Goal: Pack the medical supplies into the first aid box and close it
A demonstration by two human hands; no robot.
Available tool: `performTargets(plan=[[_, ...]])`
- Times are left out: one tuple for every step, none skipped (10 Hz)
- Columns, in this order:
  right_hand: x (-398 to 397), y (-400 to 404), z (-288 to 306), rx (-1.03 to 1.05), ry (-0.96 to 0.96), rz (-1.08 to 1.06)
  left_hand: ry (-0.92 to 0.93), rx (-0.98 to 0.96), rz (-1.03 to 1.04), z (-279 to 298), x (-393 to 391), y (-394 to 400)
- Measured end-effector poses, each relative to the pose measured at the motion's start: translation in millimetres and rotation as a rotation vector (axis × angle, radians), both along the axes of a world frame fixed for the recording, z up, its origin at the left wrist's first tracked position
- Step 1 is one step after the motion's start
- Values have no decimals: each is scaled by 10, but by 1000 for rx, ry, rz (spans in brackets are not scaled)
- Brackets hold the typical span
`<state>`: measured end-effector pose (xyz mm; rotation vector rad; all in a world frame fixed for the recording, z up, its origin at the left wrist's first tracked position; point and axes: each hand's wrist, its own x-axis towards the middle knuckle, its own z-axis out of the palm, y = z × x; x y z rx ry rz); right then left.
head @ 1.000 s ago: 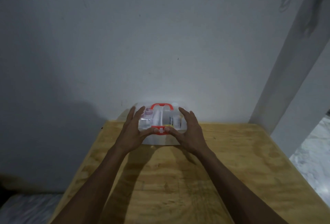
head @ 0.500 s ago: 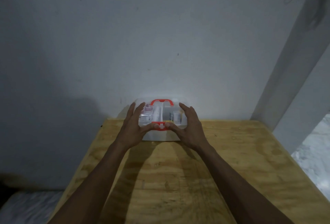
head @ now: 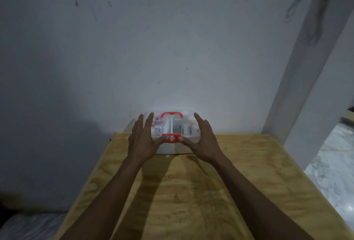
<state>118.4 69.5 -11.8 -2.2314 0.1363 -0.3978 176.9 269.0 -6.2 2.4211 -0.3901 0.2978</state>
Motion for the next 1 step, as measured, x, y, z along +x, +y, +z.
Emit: performTargets(plan=[[-369,23,7,18,-101,-67,-41,-114,-9,8,-175,60]])
